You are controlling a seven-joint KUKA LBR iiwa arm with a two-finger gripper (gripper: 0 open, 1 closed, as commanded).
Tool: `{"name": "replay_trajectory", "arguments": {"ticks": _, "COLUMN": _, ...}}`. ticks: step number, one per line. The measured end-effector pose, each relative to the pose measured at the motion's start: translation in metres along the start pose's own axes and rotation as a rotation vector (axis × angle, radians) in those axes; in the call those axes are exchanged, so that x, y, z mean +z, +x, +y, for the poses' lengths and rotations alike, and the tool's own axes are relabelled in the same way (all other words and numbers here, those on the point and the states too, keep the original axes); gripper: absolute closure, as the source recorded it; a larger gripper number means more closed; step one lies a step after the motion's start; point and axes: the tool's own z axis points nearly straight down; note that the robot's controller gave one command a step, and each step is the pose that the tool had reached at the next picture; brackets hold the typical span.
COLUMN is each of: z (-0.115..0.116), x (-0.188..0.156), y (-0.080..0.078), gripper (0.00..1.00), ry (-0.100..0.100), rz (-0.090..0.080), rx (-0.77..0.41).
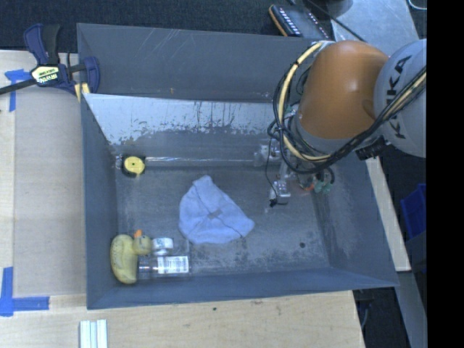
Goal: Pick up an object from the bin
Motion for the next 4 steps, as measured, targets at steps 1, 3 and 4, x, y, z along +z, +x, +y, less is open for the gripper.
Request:
{"name": "replay_trajectory", "arguments": {"ticks": 1, "z": 0.0, "x": -0.005, "y": -0.002, "gripper": 0.0, "ry": 0.0, "rz": -0.009, "rx": 0.0}}
{"name": "replay_trajectory", "arguments": {"ticks": 3, "z": 0.076, "x": 0.052, "y": 0.02, "gripper": 0.0, "ry": 0.0, "rz": -0.013, "rx": -0.133}}
{"name": "replay_trajectory", "arguments": {"ticks": 4, "z": 0.084, "x": 0.125, "y": 0.03, "gripper": 0.0, "ry": -0.002, "rz": -0.001, "rx": -0.055}}
